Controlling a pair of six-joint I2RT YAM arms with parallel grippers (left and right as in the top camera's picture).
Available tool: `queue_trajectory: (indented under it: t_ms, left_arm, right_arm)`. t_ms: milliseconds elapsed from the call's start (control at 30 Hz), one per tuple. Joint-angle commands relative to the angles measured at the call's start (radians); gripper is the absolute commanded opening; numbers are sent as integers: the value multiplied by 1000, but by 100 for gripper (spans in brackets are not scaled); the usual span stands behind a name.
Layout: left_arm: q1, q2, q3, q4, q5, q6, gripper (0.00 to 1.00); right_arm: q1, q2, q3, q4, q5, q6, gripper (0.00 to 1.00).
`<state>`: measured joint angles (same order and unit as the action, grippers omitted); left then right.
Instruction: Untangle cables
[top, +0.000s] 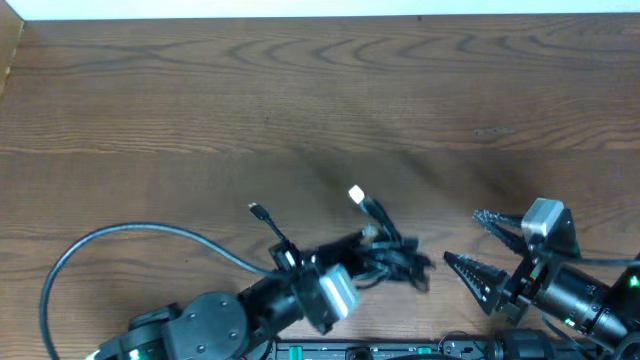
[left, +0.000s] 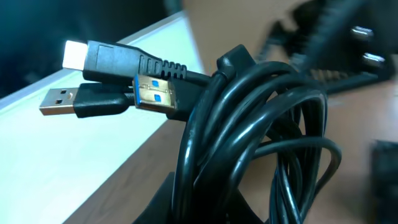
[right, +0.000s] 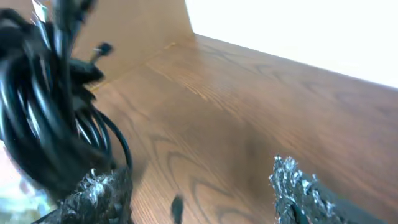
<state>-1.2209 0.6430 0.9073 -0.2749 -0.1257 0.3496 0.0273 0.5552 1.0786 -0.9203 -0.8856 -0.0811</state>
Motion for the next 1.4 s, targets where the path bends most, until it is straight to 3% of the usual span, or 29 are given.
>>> queue_trajectory:
  t_ms: [0, 200, 433, 967, 1367]
  left_arm:
    - [-3, -18, 16, -5, 159, 42, 7]
    - [-3, -18, 16, 14, 248, 43, 7]
    - [-3, -18, 16, 34, 250, 46, 7]
    - [-3, 146, 16, 196, 301, 30, 7]
    - [-3, 165, 16, 288, 432, 13, 7]
  right_arm:
    - [0, -5, 6, 35, -190, -81, 69]
    - [1, -5, 6, 38, -371, -165, 70]
    - [1, -5, 6, 39, -541, -216, 73]
    - [0, -5, 6, 38, -548, -185, 72]
    - [0, -5, 6, -101, -122, -184, 68]
